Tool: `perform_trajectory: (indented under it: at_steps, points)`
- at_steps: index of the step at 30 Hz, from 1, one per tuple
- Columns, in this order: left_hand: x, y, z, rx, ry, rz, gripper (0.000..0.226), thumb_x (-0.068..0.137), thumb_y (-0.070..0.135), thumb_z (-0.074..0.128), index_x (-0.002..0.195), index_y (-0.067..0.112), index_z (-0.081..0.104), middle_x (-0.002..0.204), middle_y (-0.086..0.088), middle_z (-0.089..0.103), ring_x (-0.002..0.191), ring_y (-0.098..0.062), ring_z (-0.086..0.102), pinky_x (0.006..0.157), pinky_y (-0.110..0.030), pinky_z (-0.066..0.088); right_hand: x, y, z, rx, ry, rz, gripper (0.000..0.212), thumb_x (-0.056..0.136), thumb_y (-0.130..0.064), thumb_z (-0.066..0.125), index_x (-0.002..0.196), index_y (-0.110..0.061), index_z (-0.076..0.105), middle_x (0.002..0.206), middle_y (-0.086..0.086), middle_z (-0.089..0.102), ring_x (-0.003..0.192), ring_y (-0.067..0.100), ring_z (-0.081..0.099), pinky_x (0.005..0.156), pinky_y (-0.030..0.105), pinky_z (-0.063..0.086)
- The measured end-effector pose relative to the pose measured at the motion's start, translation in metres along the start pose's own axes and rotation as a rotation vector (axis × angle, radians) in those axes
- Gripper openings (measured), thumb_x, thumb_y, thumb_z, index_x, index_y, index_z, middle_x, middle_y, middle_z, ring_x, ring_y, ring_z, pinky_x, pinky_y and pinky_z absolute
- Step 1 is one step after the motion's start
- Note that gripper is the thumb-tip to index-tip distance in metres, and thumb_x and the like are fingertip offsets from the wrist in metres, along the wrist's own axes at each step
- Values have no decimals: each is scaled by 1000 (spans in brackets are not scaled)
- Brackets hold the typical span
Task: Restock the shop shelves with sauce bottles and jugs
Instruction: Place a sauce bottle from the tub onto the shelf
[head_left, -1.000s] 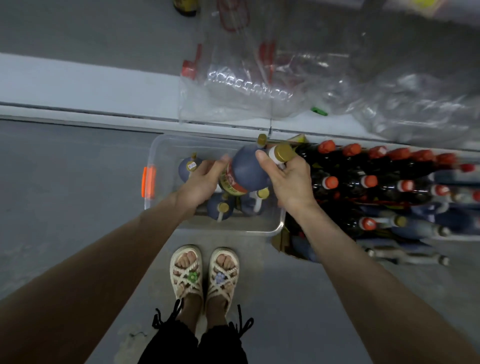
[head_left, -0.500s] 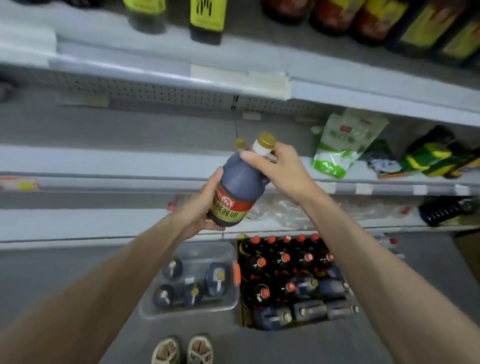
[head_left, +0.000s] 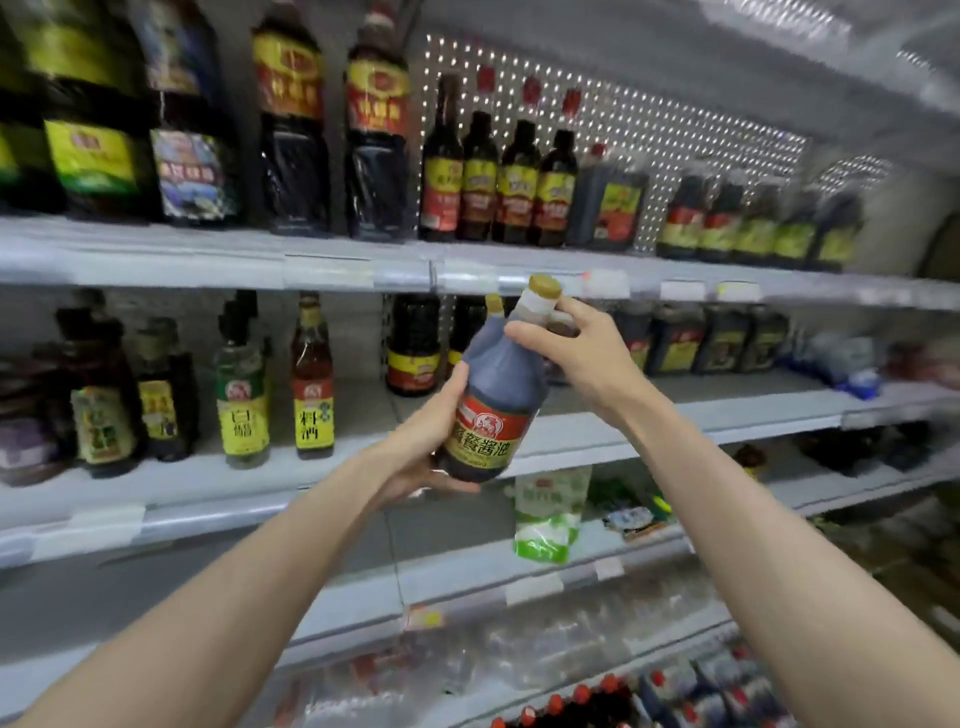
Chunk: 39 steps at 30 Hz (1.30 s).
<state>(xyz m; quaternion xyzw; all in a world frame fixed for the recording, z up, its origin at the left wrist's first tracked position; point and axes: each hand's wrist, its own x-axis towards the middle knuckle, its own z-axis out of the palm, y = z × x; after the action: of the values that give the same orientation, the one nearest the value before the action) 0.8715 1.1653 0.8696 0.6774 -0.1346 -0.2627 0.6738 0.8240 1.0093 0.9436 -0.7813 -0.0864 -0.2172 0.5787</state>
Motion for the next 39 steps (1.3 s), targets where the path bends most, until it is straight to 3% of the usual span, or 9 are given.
perform_trajectory:
  at_steps: [5, 8, 10, 15, 19, 24, 32, 39]
  points:
    - [-1, 50, 73, 144, -141, 158, 67, 60, 78, 43, 113, 38, 51, 110, 5, 68, 101, -19, 66, 73, -40, 58, -3, -42, -89, -29, 33, -64, 9, 85, -20, 71, 92, -24, 68, 88, -9, 73, 84, 6, 68, 63, 22, 51]
    - [7, 64, 134, 142, -194, 264, 61, 65, 68, 52, 118, 39, 45, 118, 4, 64, 106, -20, 63, 71, -40, 57, -14, -58, -150, -63, 62, -123, 11, 84, -17, 72, 94, -20, 69, 92, -6, 73, 86, 7, 69, 62, 20, 51]
    - [14, 70, 177, 125, -208, 298, 70, 65, 63, 59, 126, 34, 42, 124, 2, 61, 110, -22, 61, 71, -42, 58, -22, -64, -193, -89, 79, -144, 13, 82, -19, 75, 94, -21, 70, 93, -6, 74, 90, 8, 69, 64, 23, 52]
    - [37, 87, 276, 77, -147, 371, 68, 63, 55, 65, 122, 27, 47, 118, -1, 61, 104, -23, 60, 66, -45, 59, -34, -66, -288, -114, 151, -178, 25, 76, -22, 80, 98, -19, 70, 95, -5, 73, 90, 10, 69, 66, 23, 55]
    - [63, 112, 334, 58, -121, 393, 73, 60, 54, 68, 124, 25, 48, 117, -4, 62, 106, -27, 60, 72, -53, 58, -30, -58, -351, -55, 226, -199, 26, 73, -17, 82, 96, -19, 70, 96, 0, 73, 94, 17, 69, 81, 33, 58]
    - [102, 132, 386, 75, -137, 419, 77, 59, 55, 69, 126, 22, 48, 117, -5, 62, 105, -27, 60, 70, -53, 58, -14, -40, -416, -22, 271, -223, 25, 74, -17, 81, 97, -23, 71, 99, 2, 74, 98, 20, 69, 90, 43, 55]
    - [182, 149, 445, 47, -98, 437, 70, 63, 53, 70, 124, 23, 50, 115, -3, 61, 99, -25, 60, 66, -49, 59, 26, -5, -490, -59, 248, -207, 22, 82, -25, 74, 102, -28, 66, 101, -4, 73, 95, 13, 69, 75, 30, 58]
    - [244, 159, 472, 4, -80, 451, 75, 60, 53, 70, 125, 25, 47, 117, -2, 60, 101, -24, 59, 69, -49, 59, 74, 29, -533, -53, 226, -158, 21, 82, -29, 74, 101, -27, 66, 103, -4, 72, 100, 15, 67, 80, 39, 57]
